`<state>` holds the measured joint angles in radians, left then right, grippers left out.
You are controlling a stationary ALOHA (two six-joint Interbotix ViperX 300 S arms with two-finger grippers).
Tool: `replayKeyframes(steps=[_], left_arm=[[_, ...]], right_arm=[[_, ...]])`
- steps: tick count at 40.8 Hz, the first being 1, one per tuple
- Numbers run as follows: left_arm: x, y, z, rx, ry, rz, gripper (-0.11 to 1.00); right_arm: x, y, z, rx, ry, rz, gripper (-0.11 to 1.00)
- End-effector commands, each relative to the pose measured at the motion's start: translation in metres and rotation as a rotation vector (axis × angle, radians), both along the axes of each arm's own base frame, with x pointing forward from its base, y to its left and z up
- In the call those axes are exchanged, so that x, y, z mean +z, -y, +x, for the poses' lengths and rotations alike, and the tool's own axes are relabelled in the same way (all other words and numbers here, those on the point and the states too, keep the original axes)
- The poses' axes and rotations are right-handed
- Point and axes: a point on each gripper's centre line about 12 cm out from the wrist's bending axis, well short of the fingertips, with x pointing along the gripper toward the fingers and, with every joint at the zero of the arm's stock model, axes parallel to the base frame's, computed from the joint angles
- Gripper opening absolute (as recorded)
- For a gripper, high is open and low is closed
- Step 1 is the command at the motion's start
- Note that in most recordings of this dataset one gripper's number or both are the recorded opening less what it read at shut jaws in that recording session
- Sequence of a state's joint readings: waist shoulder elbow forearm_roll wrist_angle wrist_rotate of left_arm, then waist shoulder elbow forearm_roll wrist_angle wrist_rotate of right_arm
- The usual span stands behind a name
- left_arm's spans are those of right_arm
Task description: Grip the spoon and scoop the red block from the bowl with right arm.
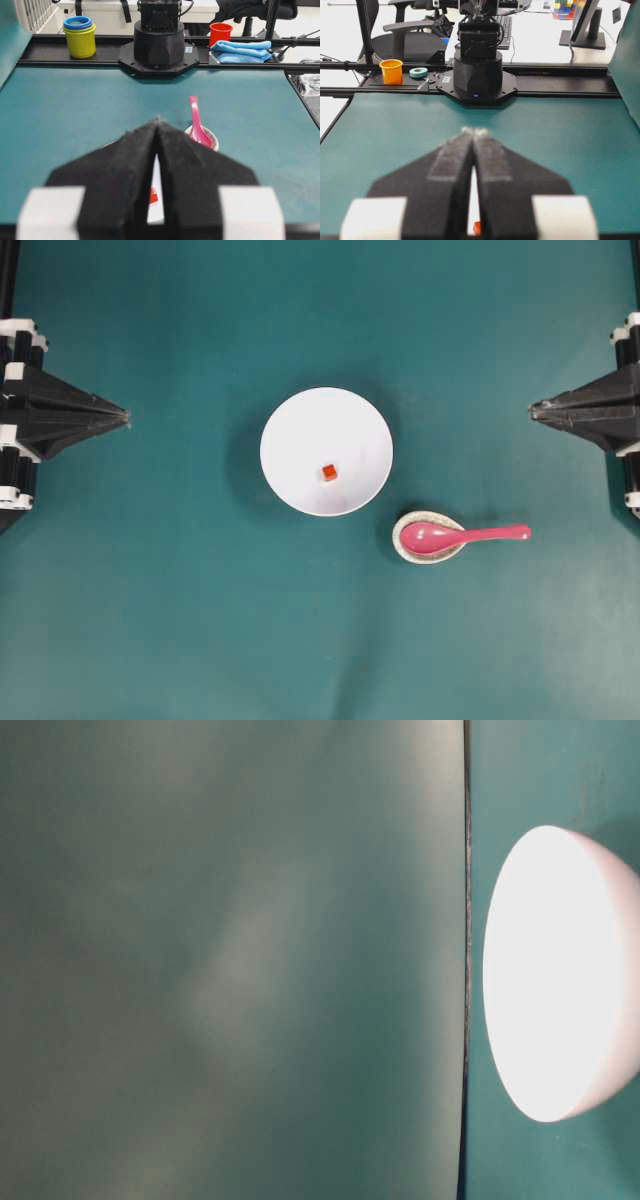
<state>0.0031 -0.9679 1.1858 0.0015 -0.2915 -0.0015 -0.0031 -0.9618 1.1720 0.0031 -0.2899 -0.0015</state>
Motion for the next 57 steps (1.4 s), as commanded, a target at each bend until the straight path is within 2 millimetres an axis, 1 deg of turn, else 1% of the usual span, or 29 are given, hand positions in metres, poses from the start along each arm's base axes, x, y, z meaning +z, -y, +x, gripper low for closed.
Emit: replayKeyframes(steps=[1,5,18,26,28,30,34,36,38,41,45,46,51,57], left_arm=[[0.016,0.002,0.001,-0.011,0.045,0.03,0.0],[0.024,0.002,0.0,-0.012,0.067,0.015,0.0],[0.016,0.002,0.001,-0.011,-0.006,0.009,0.0],[0.015,0.002,0.001,-0.011,-0.012,0.009,0.0],[0.015,0.002,0.001,-0.01,-0.012,0.009,0.0],[0.015,0.002,0.001,-0.011,-0.012,0.009,0.0],[0.015,0.002,0.001,-0.01,-0.011,0.009,0.0],[0.015,0.002,0.001,-0.01,-0.012,0.009,0.0],[0.014,0.002,0.001,-0.011,-0.014,0.009,0.0],[0.014,0.002,0.001,-0.01,-0.017,0.009,0.0],[0.013,0.002,0.001,-0.011,-0.021,0.009,0.0],[0.013,0.002,0.001,-0.011,-0.025,0.009,0.0],[0.013,0.002,0.001,-0.011,-0.028,0.009,0.0],[0.013,0.002,0.001,-0.011,-0.028,0.008,0.0]], right_arm=[[0.005,-0.001,0.002,0.008,0.011,0.006,0.0],[0.004,-0.002,0.004,0.009,-0.012,0.018,0.0],[0.005,-0.002,0.004,0.012,-0.011,0.031,0.0],[0.0,-0.005,0.007,0.025,-0.031,0.071,0.01],[-0.004,-0.005,0.008,0.026,-0.047,0.091,0.07],[-0.008,-0.005,0.01,0.028,-0.065,0.109,0.19],[-0.026,-0.006,0.016,0.028,-0.135,0.145,0.47],[-0.038,-0.009,0.019,0.036,-0.177,0.149,0.56],[-0.047,-0.012,0.022,0.045,-0.207,0.147,0.56],[-0.067,-0.018,0.026,0.07,-0.249,0.149,0.53],[-0.093,-0.025,0.026,0.087,-0.269,0.168,0.52],[-0.102,-0.026,0.025,0.084,-0.277,0.18,0.53],[-0.13,-0.03,0.018,0.072,-0.271,0.222,0.52],[-0.156,-0.037,0.007,0.048,-0.281,0.259,0.52]])
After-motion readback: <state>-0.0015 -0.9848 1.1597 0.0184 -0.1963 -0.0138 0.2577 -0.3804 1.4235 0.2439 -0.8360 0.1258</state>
